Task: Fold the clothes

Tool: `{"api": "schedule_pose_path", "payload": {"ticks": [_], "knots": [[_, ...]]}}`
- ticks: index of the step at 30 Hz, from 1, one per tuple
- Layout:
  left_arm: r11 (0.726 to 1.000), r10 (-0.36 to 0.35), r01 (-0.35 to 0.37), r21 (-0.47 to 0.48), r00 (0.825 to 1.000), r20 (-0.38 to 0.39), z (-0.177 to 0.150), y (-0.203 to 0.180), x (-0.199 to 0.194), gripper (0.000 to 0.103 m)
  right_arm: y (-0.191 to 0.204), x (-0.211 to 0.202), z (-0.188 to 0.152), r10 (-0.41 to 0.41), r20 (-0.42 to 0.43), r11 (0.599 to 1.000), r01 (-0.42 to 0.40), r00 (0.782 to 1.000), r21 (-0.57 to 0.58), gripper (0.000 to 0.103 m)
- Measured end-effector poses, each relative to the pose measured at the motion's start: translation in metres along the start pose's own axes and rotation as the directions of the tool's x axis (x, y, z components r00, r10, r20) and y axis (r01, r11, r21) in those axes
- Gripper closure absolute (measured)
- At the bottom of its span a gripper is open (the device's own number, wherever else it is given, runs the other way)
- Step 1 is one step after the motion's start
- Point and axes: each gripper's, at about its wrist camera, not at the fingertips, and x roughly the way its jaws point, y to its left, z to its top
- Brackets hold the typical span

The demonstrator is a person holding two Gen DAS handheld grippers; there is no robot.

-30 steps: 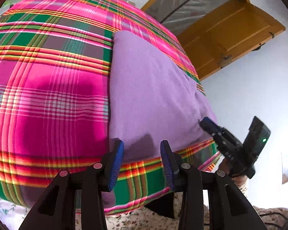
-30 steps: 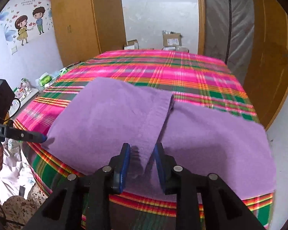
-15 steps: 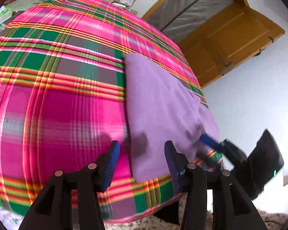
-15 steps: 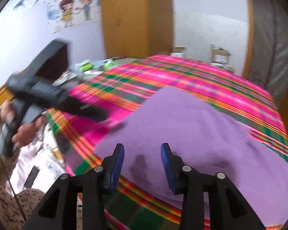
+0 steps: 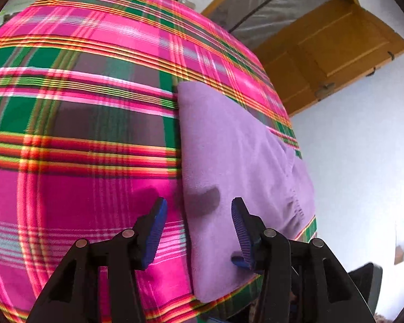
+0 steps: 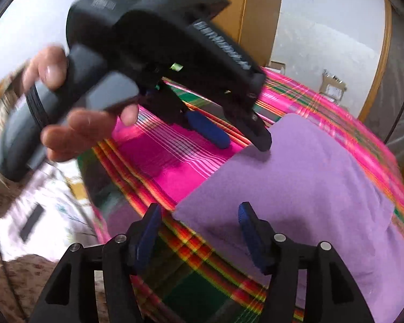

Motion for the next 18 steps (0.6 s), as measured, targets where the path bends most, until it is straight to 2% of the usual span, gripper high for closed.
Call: {"api": "schedule_pose_path", "payload": {"ticks": [2,7,10,12,14,18], "knots": [[1.000,0.000,0.000,-0.003,1.000,-0.011,0.002,0.002,0.002,0.052,0.001,0.002,-0.001,-0.024,0.003,1.000,0.024,1.000,0.004,0.043],[1.000,-0.007,0.008,0.003,1.000,-0.022,0.006,0.005,0.008,0.051,-0.005,0.000,-0.002,-0.024,-0.008,0.998,0.025,1.000,0.054,0.047],[1.000,-0.012,0.013,0.001,0.999,-0.030,0.010,0.005,0.010,0.051,-0.004,-0.002,-0.003,-0.031,-0.010,0.998,0.031,0.999,0.060,0.052],[1.000,-0.021,0.021,0.000,0.999,-0.034,0.011,0.005,0.011,0.051,-0.006,-0.005,-0.003,-0.034,-0.007,0.996,0.034,0.999,0.076,0.067],[1.000,-0.028,0.028,-0.003,0.999,-0.038,0.013,0.004,0.013,0.051,-0.009,-0.008,-0.003,-0.026,-0.003,0.995,0.026,1.000,0.091,0.076],[0.999,-0.045,0.044,-0.018,0.998,-0.051,0.018,0.003,0.018,0.051,-0.016,-0.018,-0.007,0.003,0.021,0.992,-0.006,1.000,0.130,0.085]]}}
